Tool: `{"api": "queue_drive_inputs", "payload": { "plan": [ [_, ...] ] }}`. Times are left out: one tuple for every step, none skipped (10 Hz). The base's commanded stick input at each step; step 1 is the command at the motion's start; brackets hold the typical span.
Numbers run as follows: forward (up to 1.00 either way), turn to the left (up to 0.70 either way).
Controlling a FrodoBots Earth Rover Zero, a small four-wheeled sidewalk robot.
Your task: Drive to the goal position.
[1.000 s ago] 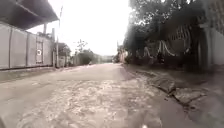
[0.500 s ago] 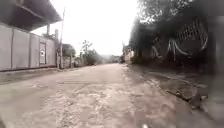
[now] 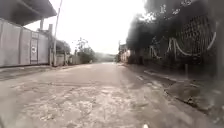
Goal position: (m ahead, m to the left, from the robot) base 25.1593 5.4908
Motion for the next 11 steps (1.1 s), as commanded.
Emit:
{"api": "queue_drive_inputs", "payload": {
  "plan": [
    [0.85,0.00],
    [0.85,0.00],
    [0.85,0.00],
    [0.85,0.00],
    [0.85,0.00],
    [0.85,-0.27],
    [0.85,-0.04],
    [0.85,0.07],
    [0.85,0.01],
    [0.85,0.00],
    [0.85,0.04]
  ]
}}
